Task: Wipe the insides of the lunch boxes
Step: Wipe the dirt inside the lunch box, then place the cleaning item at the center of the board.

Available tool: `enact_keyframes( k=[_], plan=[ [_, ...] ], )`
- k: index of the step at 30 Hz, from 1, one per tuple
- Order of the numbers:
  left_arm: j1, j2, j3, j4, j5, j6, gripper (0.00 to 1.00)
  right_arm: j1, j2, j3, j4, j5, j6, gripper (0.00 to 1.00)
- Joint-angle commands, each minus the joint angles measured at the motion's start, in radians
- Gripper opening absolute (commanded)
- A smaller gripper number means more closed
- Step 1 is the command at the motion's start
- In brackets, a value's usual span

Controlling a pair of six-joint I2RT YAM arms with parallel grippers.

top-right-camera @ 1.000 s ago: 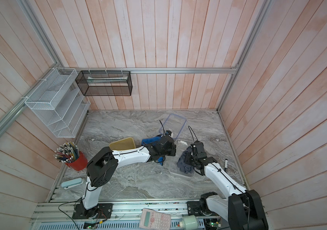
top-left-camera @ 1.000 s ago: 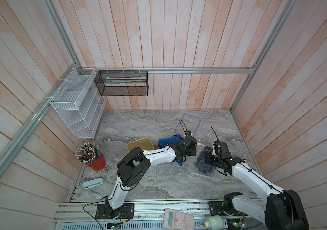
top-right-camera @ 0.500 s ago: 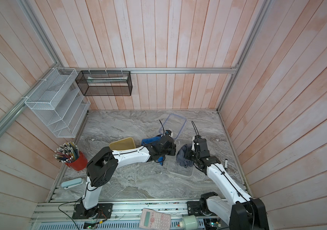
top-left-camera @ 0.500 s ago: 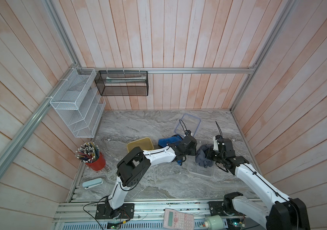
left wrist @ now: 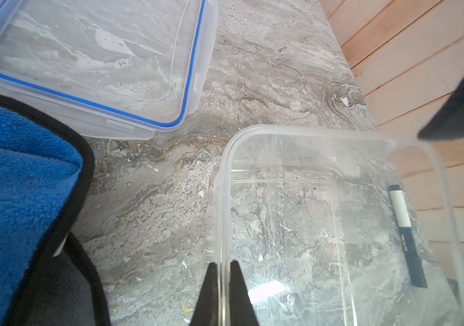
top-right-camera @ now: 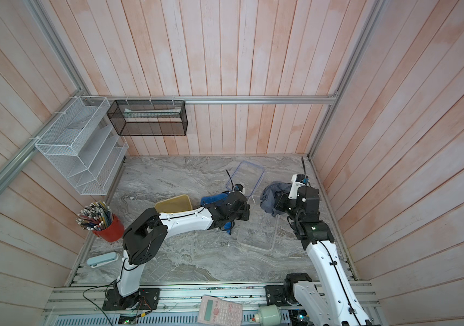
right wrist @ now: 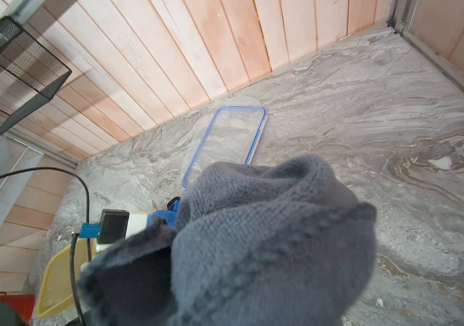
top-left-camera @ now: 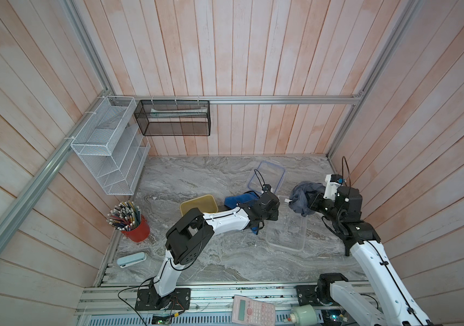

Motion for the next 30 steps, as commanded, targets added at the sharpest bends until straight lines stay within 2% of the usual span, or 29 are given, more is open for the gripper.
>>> enact_keyframes(
  k=[1,10,17,26,30],
  plan=[
    [-0.004,-0.025,0.014,0.011,-0.008,0.012,0.0,-0.077,-0.009,0.038,0.028,-0.098,-0.024,0.0],
    [-0.002,-0.027,0.006,0.009,-0.013,0.013,0.0,-0.301,-0.013,0.074,0.081,-0.172,-0.018,0.0],
    [-0.002,-0.033,0.008,0.007,-0.018,0.016,0.0,-0.519,0.079,-0.038,0.144,-0.288,0.019,0.0],
    [-0.002,-0.015,0.032,0.006,-0.006,0.013,0.0,-0.551,0.232,-0.137,0.267,-0.356,0.07,0.0],
    [-0.002,-0.016,0.03,0.001,-0.01,0.016,0.0,-0.552,0.293,-0.149,0.339,-0.343,0.098,0.0]
  ],
)
